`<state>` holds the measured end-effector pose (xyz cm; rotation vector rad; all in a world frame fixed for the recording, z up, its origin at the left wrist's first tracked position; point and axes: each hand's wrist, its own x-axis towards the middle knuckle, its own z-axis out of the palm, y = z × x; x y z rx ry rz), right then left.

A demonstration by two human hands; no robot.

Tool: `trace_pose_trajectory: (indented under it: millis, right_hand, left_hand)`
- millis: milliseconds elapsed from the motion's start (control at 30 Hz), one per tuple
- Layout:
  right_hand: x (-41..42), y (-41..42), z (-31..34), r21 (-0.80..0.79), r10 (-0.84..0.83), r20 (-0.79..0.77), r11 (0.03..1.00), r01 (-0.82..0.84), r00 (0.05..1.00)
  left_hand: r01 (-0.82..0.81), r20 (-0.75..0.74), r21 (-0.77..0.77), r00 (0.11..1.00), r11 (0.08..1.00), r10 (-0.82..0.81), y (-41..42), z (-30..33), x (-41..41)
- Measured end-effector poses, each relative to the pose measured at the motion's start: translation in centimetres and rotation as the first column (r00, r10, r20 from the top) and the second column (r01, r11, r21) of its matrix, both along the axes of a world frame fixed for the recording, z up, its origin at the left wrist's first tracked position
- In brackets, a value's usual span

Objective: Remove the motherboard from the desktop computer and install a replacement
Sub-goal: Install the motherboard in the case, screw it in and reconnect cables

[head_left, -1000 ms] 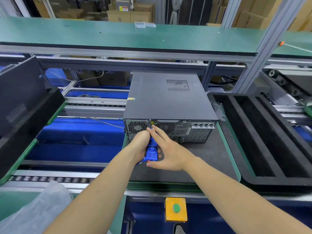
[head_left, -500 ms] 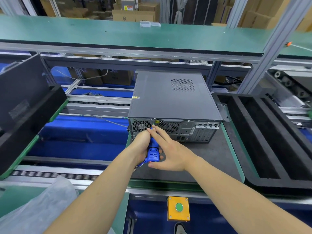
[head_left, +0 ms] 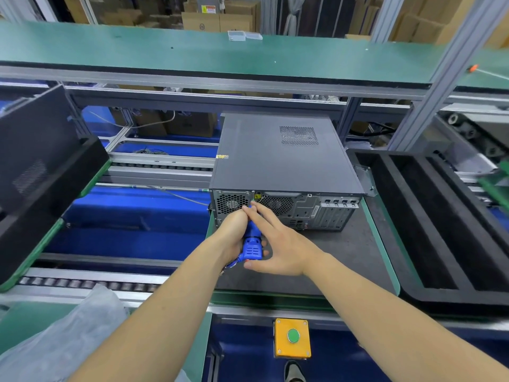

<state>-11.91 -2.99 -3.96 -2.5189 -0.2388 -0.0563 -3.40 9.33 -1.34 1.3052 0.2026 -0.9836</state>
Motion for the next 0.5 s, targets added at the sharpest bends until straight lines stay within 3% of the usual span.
trace_pose_trajectory:
  millis: [300, 500]
  right_hand:
    - [0.3, -0.4, 0.3, 0.058, 0.004, 0.003, 0.998, -0.004, 1.000]
    - [0.3, -0.2, -0.3, 0.059, -0.011, -0.004, 0.998, 0.011, 1.000]
  left_hand:
    - [-0.016, 0.033, 0.072, 0.999, 0.997, 0.013, -0.9, 0.5, 0.0]
    - [-0.039, 0.208, 0.080, 0.978, 0.996, 0.021, -0.9, -0.4, -0.2]
